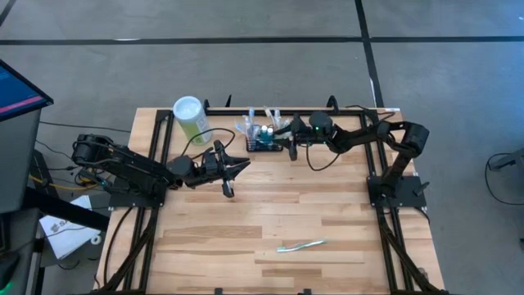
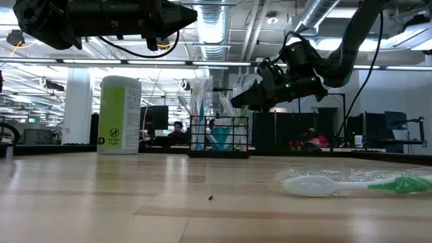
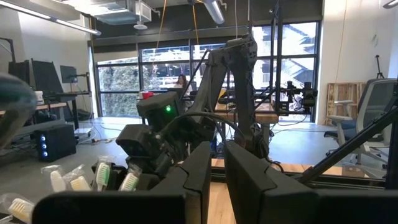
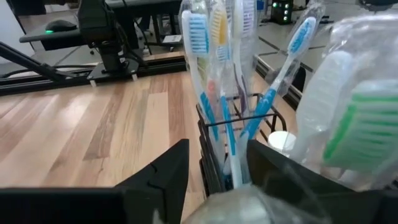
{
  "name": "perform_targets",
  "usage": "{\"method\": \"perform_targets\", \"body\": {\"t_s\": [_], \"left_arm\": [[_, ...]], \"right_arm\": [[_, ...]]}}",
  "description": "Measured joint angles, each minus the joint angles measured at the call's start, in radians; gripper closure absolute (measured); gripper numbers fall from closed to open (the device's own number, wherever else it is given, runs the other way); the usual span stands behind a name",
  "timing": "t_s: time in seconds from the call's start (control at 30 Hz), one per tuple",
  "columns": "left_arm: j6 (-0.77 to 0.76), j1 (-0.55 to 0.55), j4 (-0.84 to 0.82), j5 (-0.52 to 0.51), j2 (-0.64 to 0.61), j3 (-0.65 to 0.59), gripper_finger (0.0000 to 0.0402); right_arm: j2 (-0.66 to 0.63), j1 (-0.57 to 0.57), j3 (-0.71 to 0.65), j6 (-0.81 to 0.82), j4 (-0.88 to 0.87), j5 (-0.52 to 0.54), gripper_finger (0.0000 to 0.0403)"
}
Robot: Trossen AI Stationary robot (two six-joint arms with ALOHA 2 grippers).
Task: Pick & Place toothbrushing station
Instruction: Put the green toothbrush into the black wire organizer
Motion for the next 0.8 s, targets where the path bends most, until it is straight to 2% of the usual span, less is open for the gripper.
{"method": "perform_targets", "body": {"t_s": [0.8], "left_arm": [[0.000, 0.000, 0.000, 0.000, 0.000, 0.000, 0.0363]], "right_arm": [[-0.035, 0.000, -0.001, 0.009, -0.010, -0.004, 0.0217]]}}
